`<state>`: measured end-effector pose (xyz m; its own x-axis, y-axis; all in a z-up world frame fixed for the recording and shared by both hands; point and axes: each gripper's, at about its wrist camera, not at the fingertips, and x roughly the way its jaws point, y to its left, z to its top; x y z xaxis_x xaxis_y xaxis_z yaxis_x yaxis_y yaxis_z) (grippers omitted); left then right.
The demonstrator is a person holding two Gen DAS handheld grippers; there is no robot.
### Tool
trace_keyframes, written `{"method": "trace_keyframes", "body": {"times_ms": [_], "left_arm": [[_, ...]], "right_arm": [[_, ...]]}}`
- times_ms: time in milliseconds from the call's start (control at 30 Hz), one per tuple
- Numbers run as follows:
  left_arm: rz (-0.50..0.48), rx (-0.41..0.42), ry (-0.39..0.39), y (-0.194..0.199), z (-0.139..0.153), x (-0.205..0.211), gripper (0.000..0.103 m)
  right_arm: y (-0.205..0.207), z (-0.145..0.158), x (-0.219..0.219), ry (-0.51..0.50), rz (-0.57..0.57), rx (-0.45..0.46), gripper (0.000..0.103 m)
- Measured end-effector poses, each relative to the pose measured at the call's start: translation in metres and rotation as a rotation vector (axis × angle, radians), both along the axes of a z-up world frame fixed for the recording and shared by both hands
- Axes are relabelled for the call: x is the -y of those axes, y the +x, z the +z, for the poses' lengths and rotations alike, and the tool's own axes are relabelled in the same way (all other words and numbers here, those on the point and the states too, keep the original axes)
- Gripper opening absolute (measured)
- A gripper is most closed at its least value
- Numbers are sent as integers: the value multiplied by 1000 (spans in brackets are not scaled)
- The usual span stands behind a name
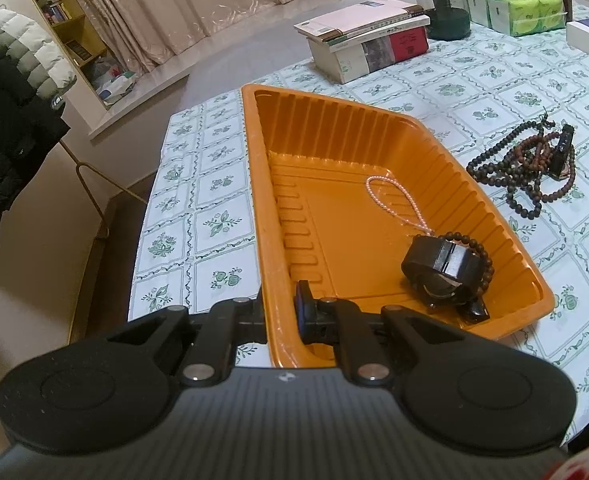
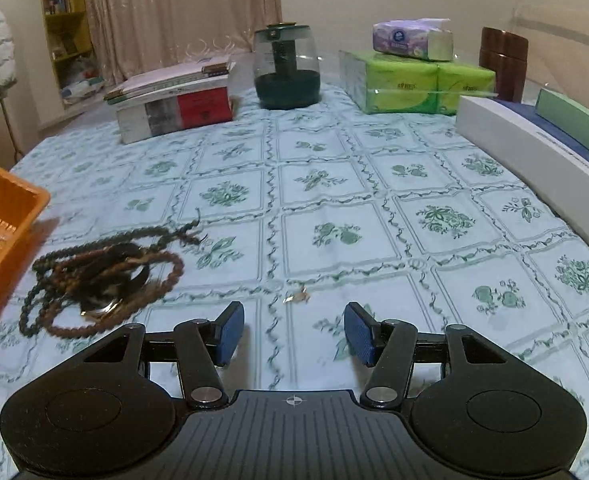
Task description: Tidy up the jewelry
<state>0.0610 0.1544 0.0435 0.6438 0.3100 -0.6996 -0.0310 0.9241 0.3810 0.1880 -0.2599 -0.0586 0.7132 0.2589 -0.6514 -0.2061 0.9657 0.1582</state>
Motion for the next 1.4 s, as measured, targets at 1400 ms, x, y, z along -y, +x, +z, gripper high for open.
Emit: {"method": "trace_keyframes", "body": {"times_ms": [1400], "left_arm": [[-3,9,-30,-1,-2,-5,10]], "right_arm": [[-83,63,-226,47,693,175,15]]}}
